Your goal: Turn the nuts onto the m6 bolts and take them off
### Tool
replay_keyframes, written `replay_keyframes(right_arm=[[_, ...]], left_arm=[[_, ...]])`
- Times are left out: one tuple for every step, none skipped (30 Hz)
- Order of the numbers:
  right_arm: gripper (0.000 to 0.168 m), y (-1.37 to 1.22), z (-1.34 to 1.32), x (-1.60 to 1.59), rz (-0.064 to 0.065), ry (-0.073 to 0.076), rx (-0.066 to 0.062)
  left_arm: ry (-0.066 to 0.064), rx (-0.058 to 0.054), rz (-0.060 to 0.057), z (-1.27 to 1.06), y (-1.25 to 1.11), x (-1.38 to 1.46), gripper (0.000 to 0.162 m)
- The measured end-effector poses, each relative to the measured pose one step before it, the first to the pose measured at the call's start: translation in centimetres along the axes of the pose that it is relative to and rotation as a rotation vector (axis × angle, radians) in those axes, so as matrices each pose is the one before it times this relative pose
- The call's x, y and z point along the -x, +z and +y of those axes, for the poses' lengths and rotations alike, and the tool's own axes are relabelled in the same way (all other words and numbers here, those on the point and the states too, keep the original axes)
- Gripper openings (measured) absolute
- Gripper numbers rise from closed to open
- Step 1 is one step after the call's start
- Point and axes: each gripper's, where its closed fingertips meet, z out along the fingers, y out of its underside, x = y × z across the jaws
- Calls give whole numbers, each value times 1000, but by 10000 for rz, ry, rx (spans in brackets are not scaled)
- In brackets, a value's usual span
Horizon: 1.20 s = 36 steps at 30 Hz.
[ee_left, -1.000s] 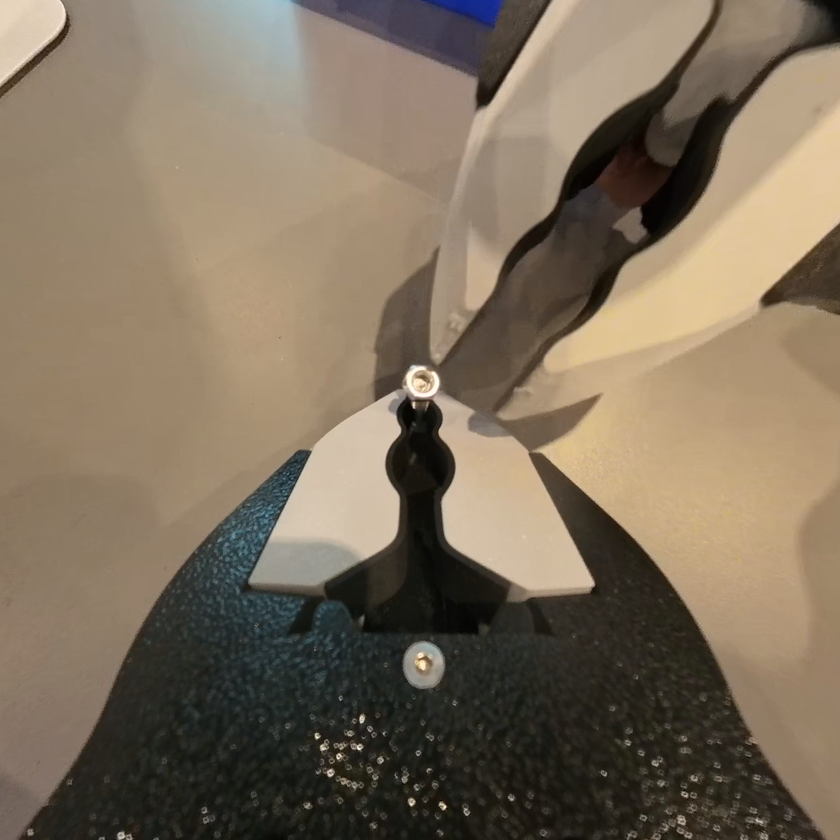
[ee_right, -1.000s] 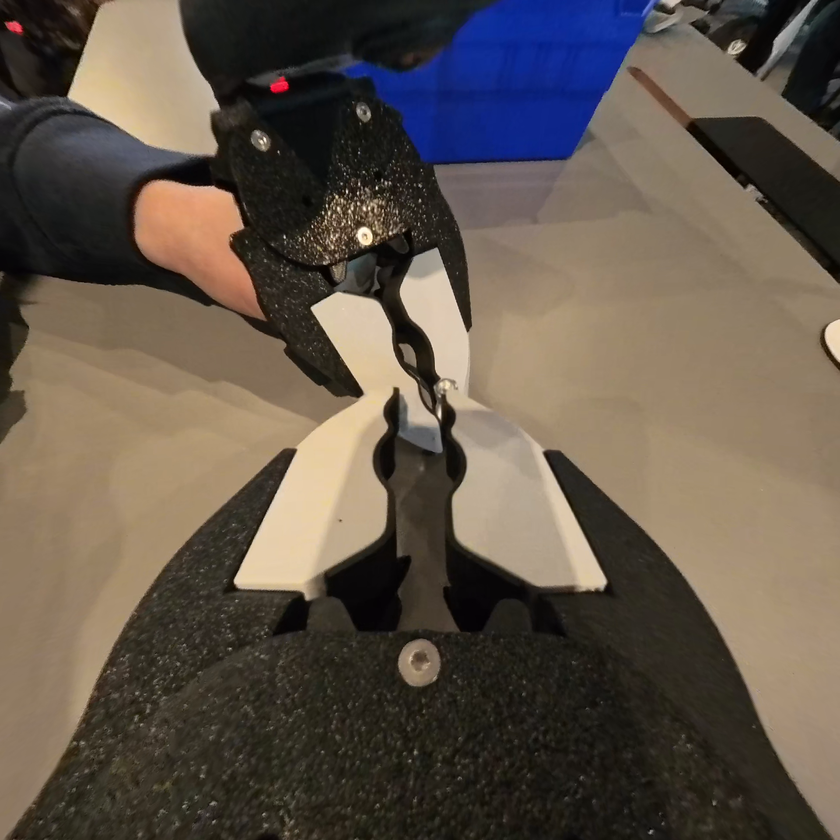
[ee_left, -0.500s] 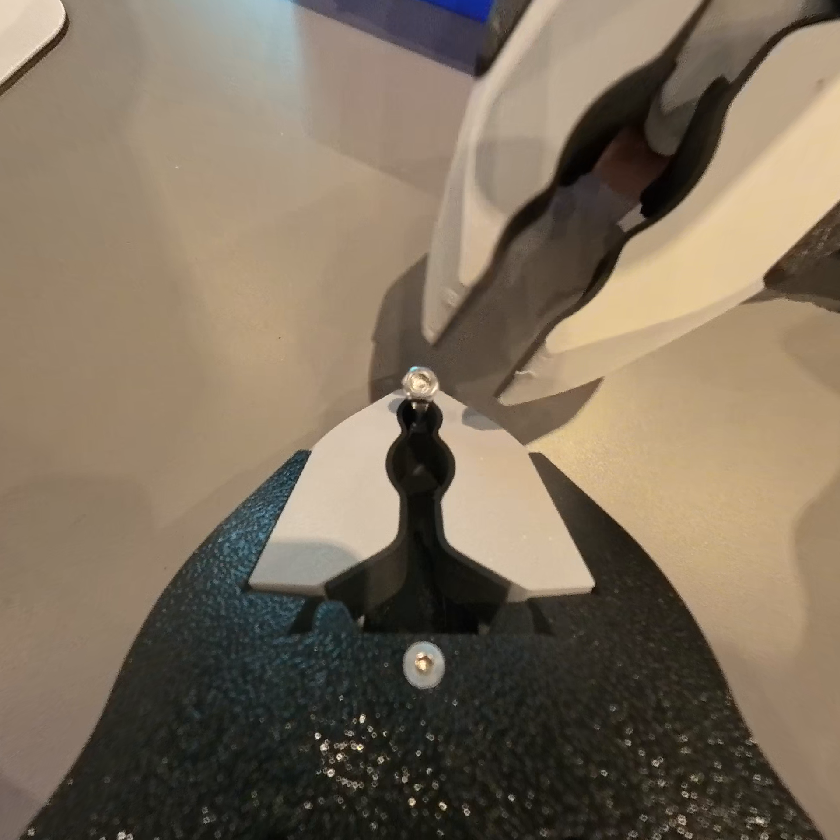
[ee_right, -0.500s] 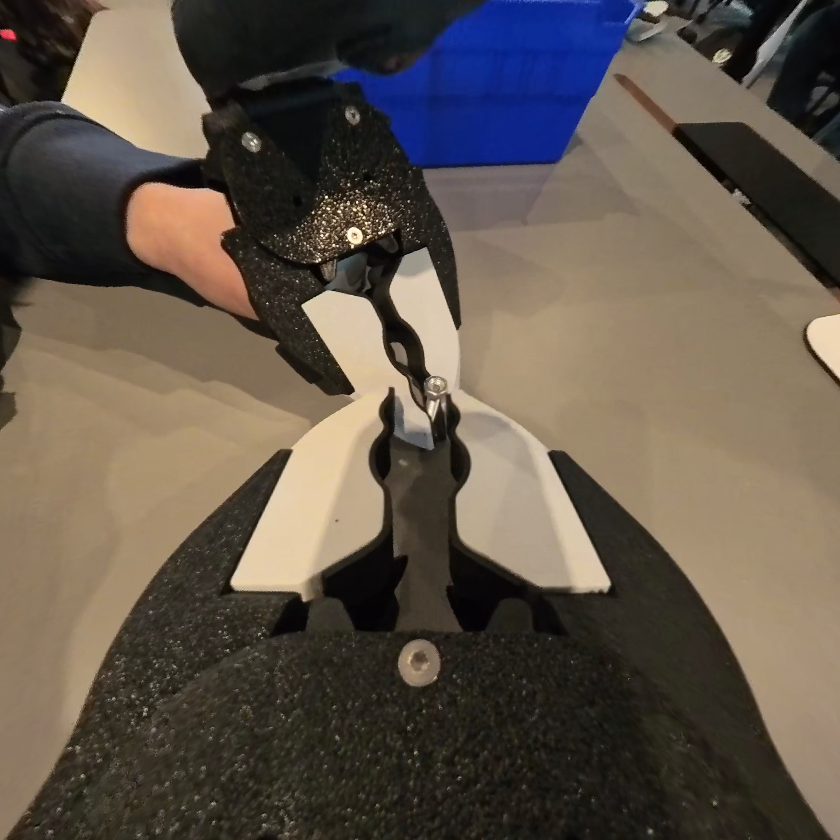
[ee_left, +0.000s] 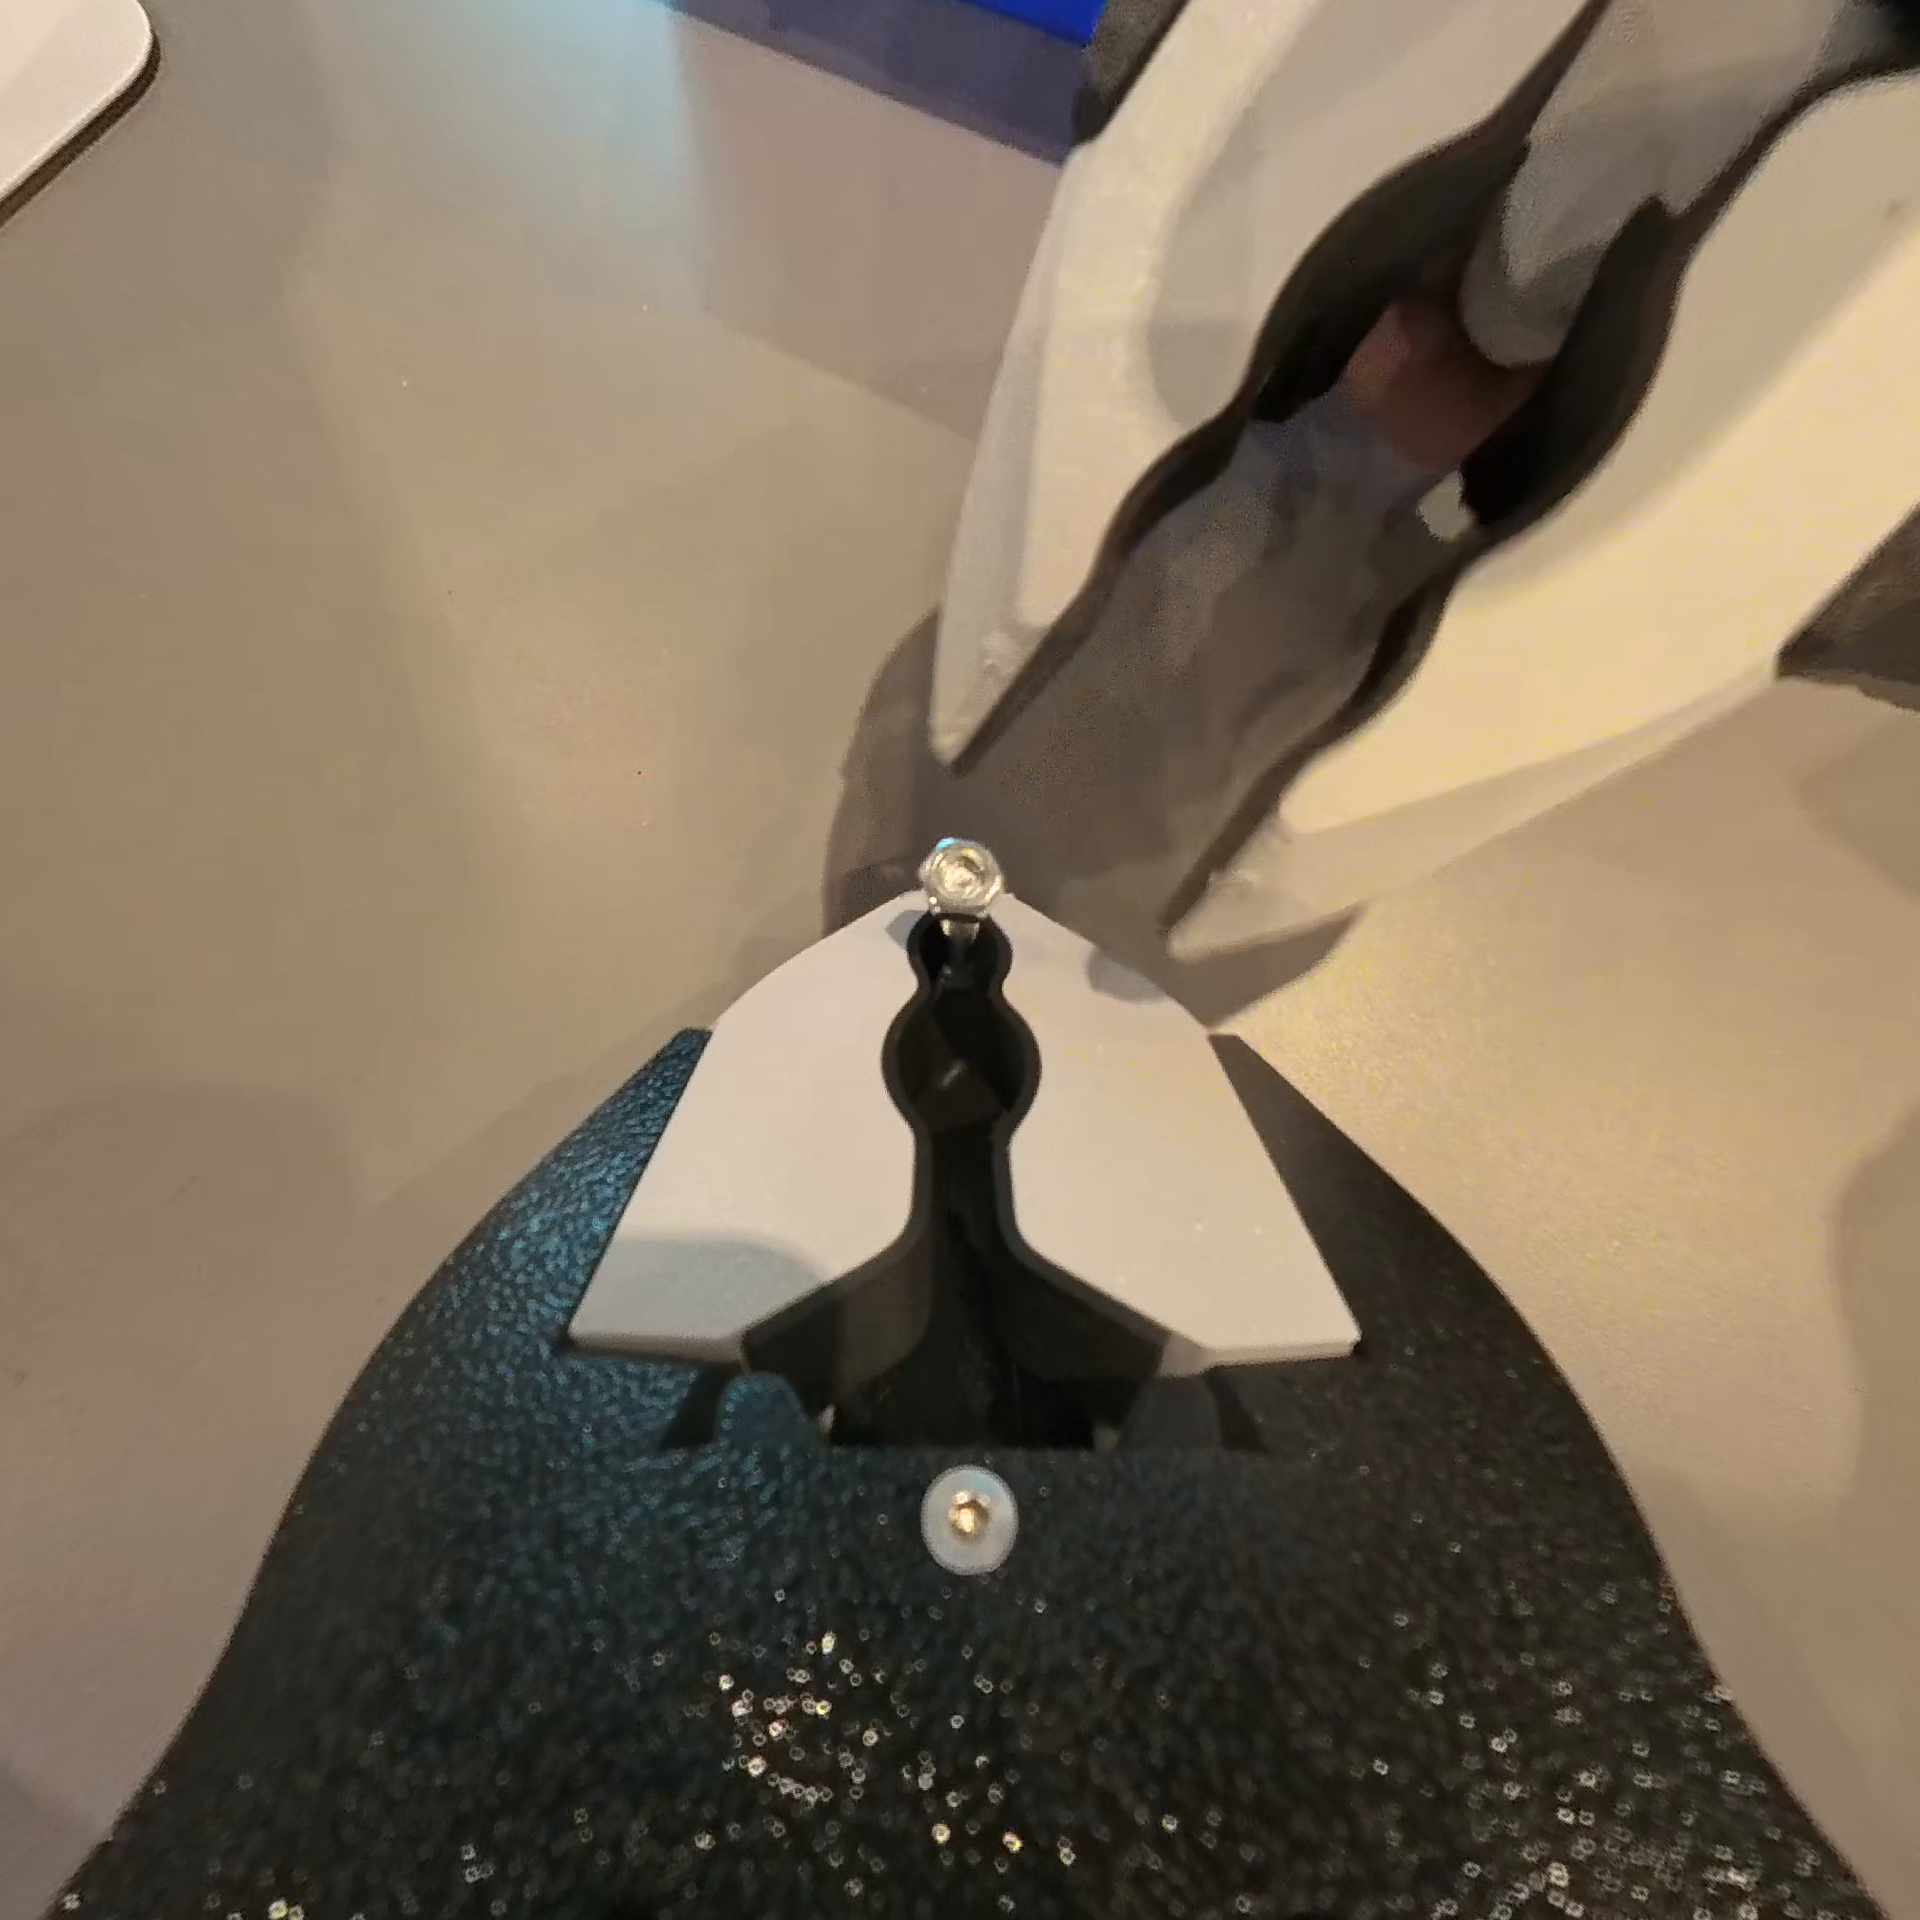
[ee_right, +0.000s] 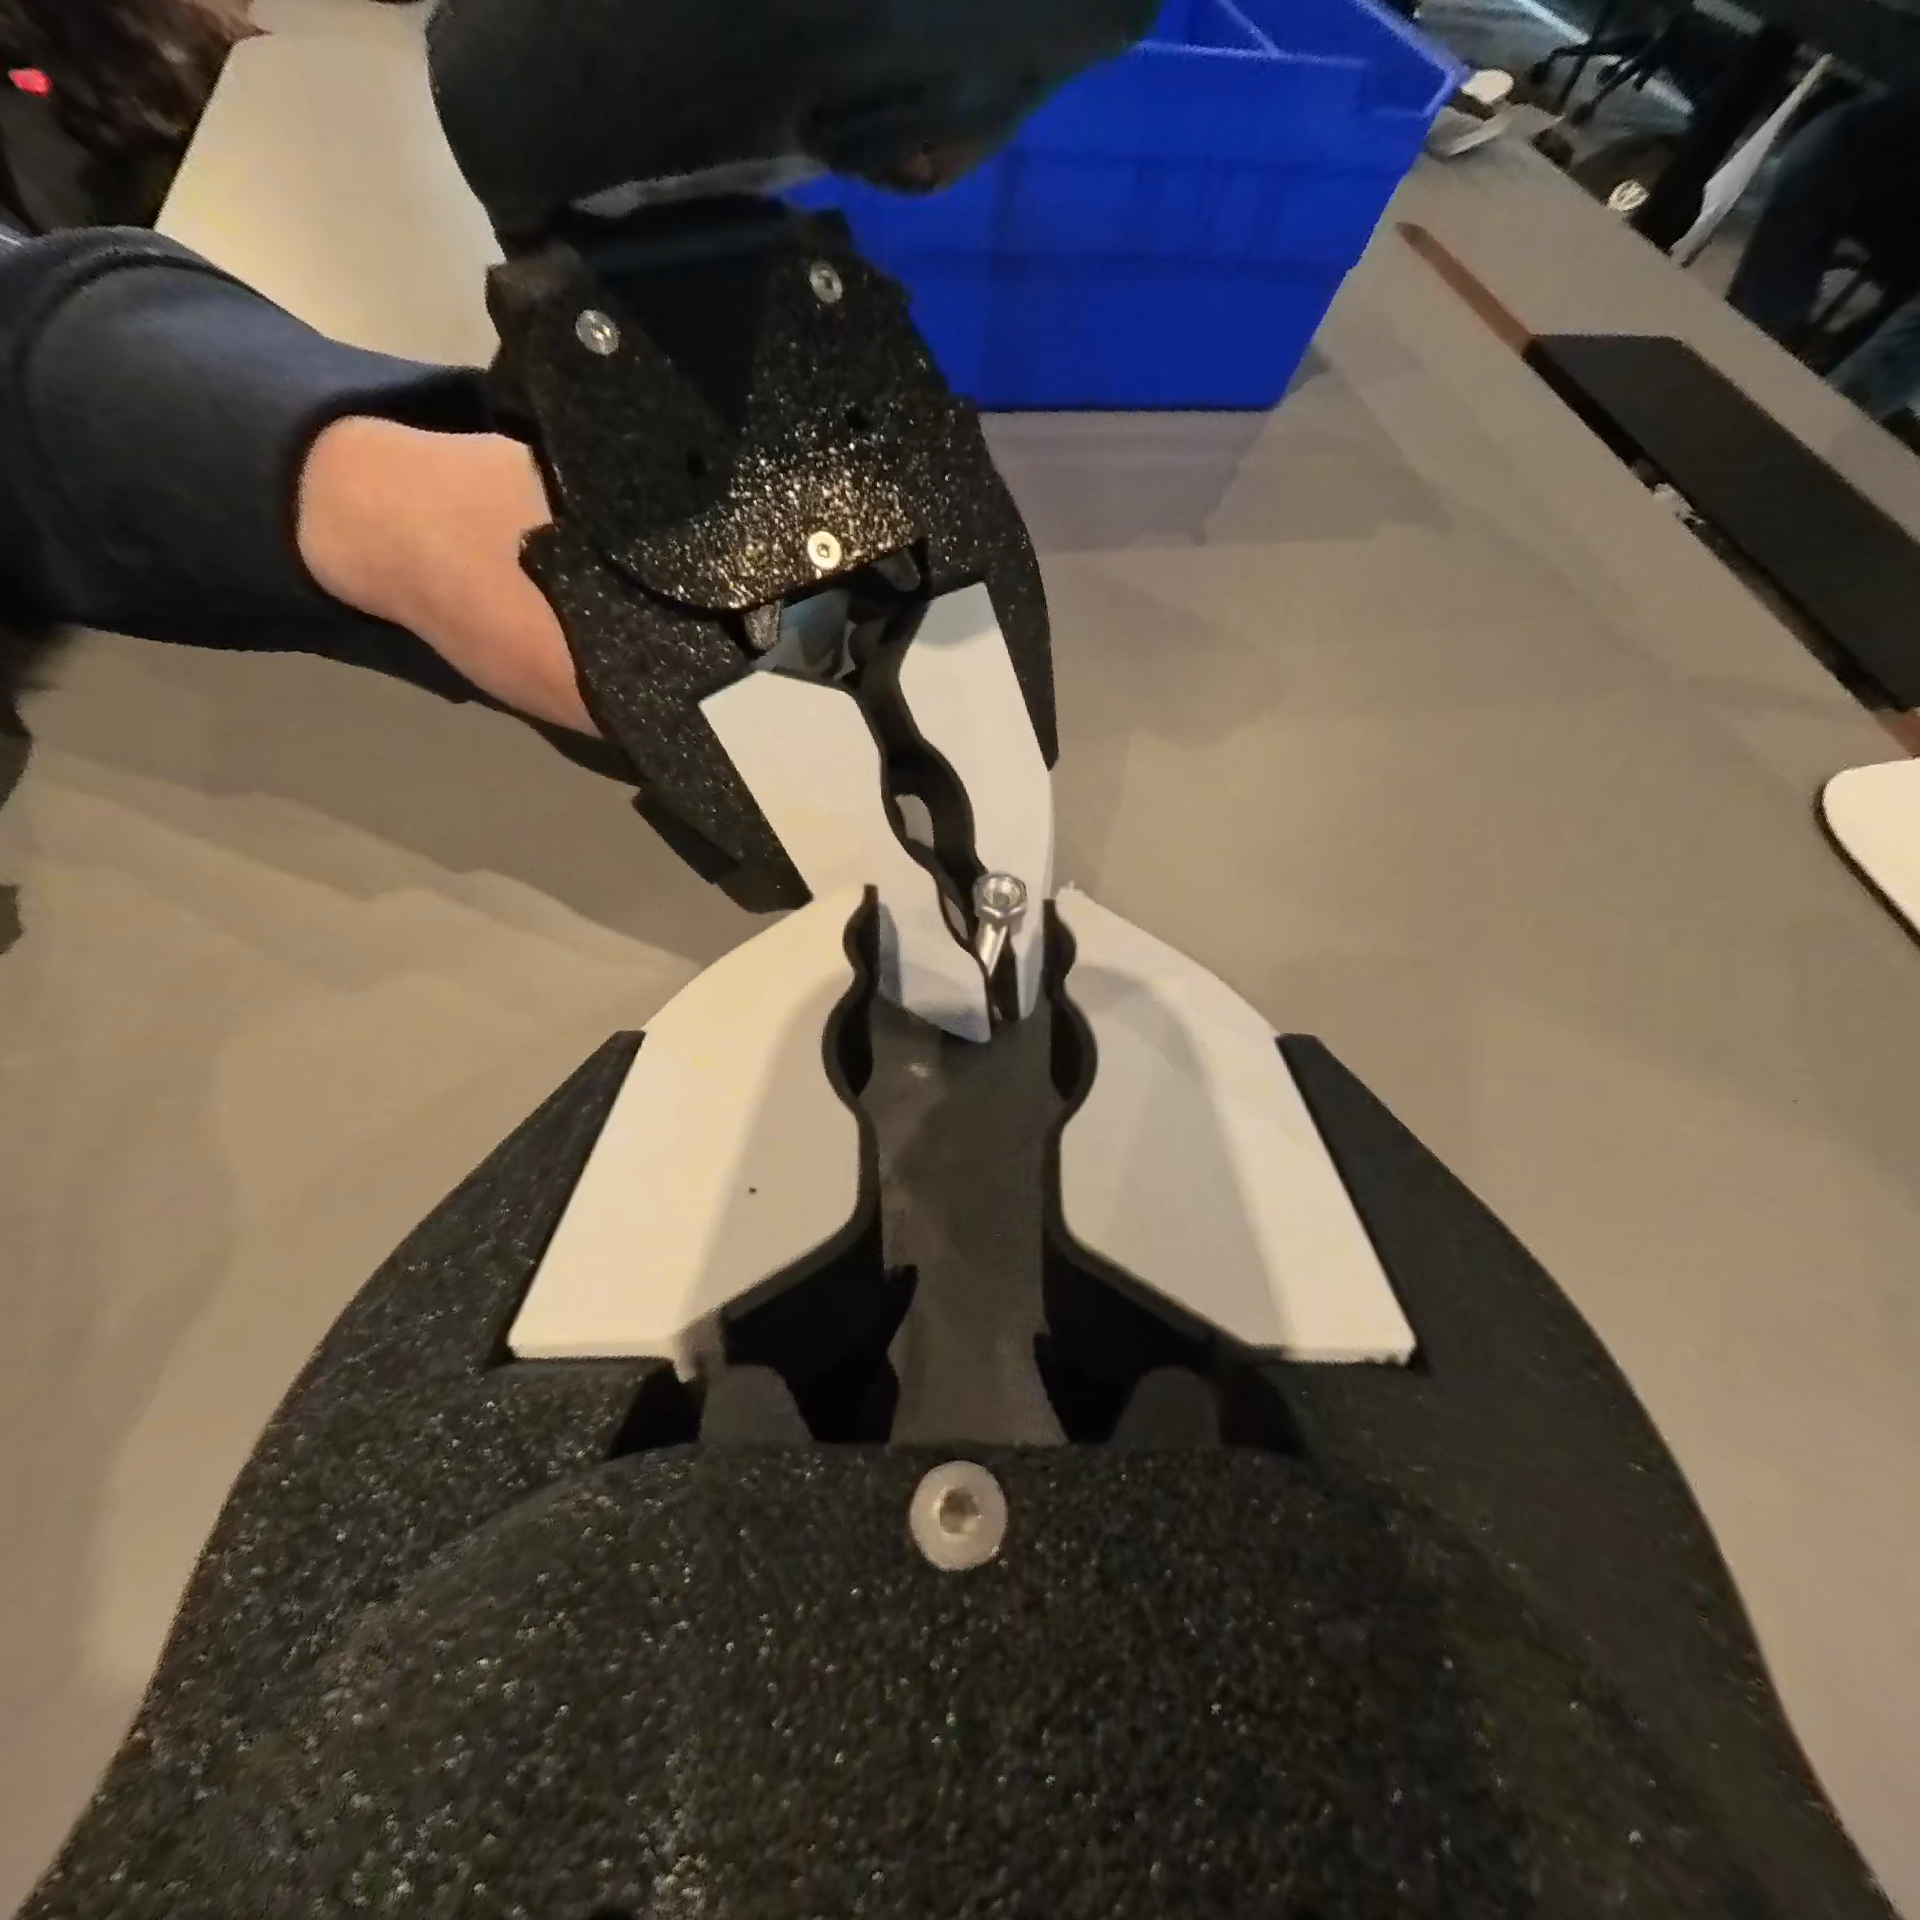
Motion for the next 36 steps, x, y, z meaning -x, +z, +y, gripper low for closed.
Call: replay_keyframes(right_arm=[[32, 229, 42, 68, -1, -59, 47], [34, 241, 119, 66, -16, -59, 87], [31, 186, 92, 0, 7, -2, 53], [30, 21, 32, -7, -15, 58, -1], [29, -86, 114, 119, -121, 84, 59], [26, -175, 78, 128, -122, 102, 15], [16, -221, -2, 239, -222, 52, -48], [11, -150, -105, 262, -229, 97, -127], [15, -45, -150, -177, 90, 118, -127], [21, 38, -62, -290, 194, -12, -33], [27, 79, -28, -266, 205, -80, 11], [31, 141, -31, -118, 113, -78, 21], [35, 182, 7, -47, 68, -41, 35], [36, 165, 47, 21, 18, -21, 43], [33, 39, 29, 65, -24, 2, 22], [29, -88, 86, 233, -171, 23, 68], [25, -173, 79, 147, -131, 67, 38], [7, -261, 22, 456, -386, -6, -22], [7, -147, -110, 124, -140, 161, -132], [14, -61, -118, -338, 188, 118, -123], [20, 2, -11, -361, 243, -41, -20], [25, 68, 16, -275, 214, -96, 28], [29, 147, -4, -104, 114, -73, 28], [33, 197, 11, -18, 58, -31, 35], [36, 201, 85, 58, 6, -36, 70], [32, 70, 44, 109, -49, -2, 33], [28, -80, 85, 300, -209, 58, 59], [22, -209, 47, 221, -189, 147, 5], [14, -268, 21, 326, -297, 160, -68], [16, -197, -77, -82, -3, 210, -170], [19, -125, -78, -289, 144, 67, -143], [22, -29, -16, -287, 162, -37, -56], [26, 87, 12, -222, 136, -48, 13], [30, 175, 21, -84, 67, -45, 46], [32, 240, 84, 59, -7, -48, 81], [33, 241, 132, 85, -21, -51, 101]], left_arm=[[1, 0, 0, 0, 0, 1, 5], [1, 0, 0, 0, 0, 1, 5], [3, -1, -2, 4, -5, -1, 5], [4, 2, -2, -2, 3, -3, 5], [-2, 1, -1, -4, 6, 5, 5], [-3, 0, 0, 0, 0, -2, 5], [-5, 0, -3, 7, 7, 1, 5], [-6, 0, 0, -5, 6, 2, 5], [-4, 0, 2, -6, 6, 1, 5], [0, 0, 1, -5, 6, 5, 5], [3, -1, -2, -10, 11, 2, 5], [4, 0, -4, -8, 9, -8, 5], [5, 0, -6, -4, 5, 3, 5], [7, 1, -2, 3, -2, -6, 5], [3, -2, -3, -3, 2, 6, 5], [-5, 0, 1, 1, 0, -5, 5], [-4, 1, 3, 5, -5, 1, 5], [-3, -1, 1, 2, -4, 4, 5], [-3, 0, 2, 0, 0, -4, 5], [-4, 0, 3, -5, 6, 0, 5], [-2, 0, 2, 4, -5, 4, 5], [1, 0, -1, -4, 5, -6, 5], [2, 0, -2, 0, 0, 4, 5], [3, 0, -2, 5, -6, -1, 5], [0, 1, 1, 8, 6, -1, 5], [7, 2, 0, -2, 3, -4, 5], [-1, -1, -3, -2, 1, 2, 5], [-3, -2, 2, 6, -9, -2, 5], [-2, 1, 1, 1, -1, -3, 5], [-3, -1, 2, -6, 6, 2, 5], [-3, 0, 3, 0, 0, -6, 5], [-3, 1, 4, -1, 1, 6, 5], [-3, 0, 4, 0, 0, -7, 5], [1, 0, 1, 0, 0, 0, 5], [5, 0, -4, -4, 5, 0, 5], [6, 1, -3, 2, -2, -6, 5]])
